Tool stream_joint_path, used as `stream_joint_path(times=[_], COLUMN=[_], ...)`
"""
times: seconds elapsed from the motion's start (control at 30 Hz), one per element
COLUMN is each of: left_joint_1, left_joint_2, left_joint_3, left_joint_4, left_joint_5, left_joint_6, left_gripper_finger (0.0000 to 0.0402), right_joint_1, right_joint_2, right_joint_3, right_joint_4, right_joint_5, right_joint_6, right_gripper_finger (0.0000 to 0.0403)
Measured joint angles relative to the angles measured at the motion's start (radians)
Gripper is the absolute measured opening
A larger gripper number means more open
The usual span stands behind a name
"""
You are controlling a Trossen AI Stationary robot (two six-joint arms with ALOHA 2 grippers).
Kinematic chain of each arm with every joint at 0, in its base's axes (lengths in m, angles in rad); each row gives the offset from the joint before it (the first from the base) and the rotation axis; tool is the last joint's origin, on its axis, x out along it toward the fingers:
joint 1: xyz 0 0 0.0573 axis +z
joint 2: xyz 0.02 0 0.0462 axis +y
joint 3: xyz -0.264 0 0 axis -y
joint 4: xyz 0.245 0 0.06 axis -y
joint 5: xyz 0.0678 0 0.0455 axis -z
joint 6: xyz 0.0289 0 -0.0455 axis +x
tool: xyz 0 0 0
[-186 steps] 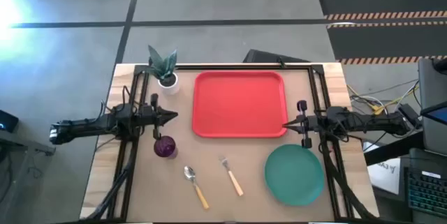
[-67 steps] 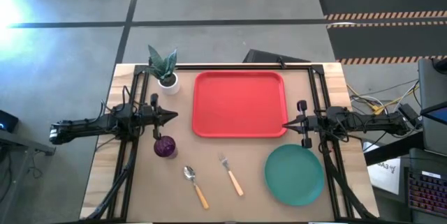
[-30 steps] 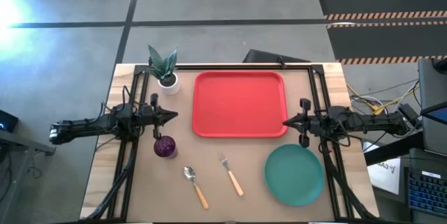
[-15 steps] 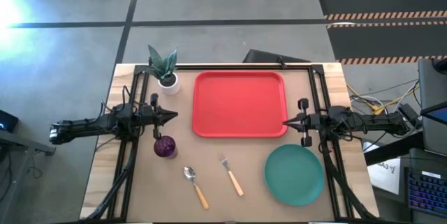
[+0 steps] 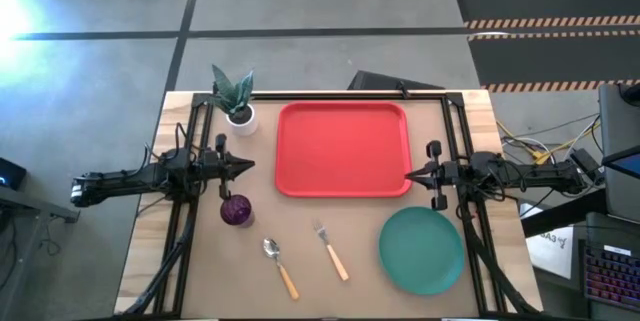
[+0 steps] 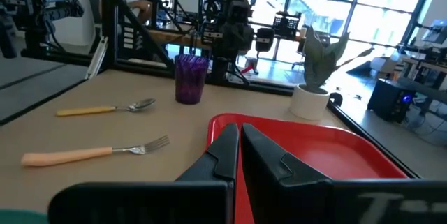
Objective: Pick and place plate/cup/fork/spoon on tray
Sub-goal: Put the violet glass cup on the red tray
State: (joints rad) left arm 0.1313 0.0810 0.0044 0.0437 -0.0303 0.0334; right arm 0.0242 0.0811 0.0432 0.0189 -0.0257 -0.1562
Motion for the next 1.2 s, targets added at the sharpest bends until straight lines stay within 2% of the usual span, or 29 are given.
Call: stream_joint_path(times=[0.73, 0.83, 1.0, 1.2], left_joint_1=[0.0, 0.0, 0.0, 0.0], left_joint_2=[0.0, 0.0, 0.0, 0.0], left_joint_3=[0.0, 0.0, 0.0, 0.0], left_joint_4=[0.0, 0.0, 0.0, 0.002], left_joint_5=[0.002, 0.002, -0.005, -0.005], left_joint_6=[0.0, 0.012, 0.149, 0.12], left_gripper_finger=[0.0, 0.0, 0.0, 0.0], right_joint_1=[0.0, 0.0, 0.0, 0.0], right_joint_2=[0.0, 0.0, 0.0, 0.0], right_joint_3=[0.0, 0.0, 0.0, 0.0], right_joint_4=[-0.006, -0.006, -0.006, -0.006], right_joint_5=[0.001, 0.001, 0.003, 0.003], right_joint_6=[0.003, 0.059, 0.214, 0.27], right_gripper_finger=[0.0009, 0.0009, 0.0009, 0.0009])
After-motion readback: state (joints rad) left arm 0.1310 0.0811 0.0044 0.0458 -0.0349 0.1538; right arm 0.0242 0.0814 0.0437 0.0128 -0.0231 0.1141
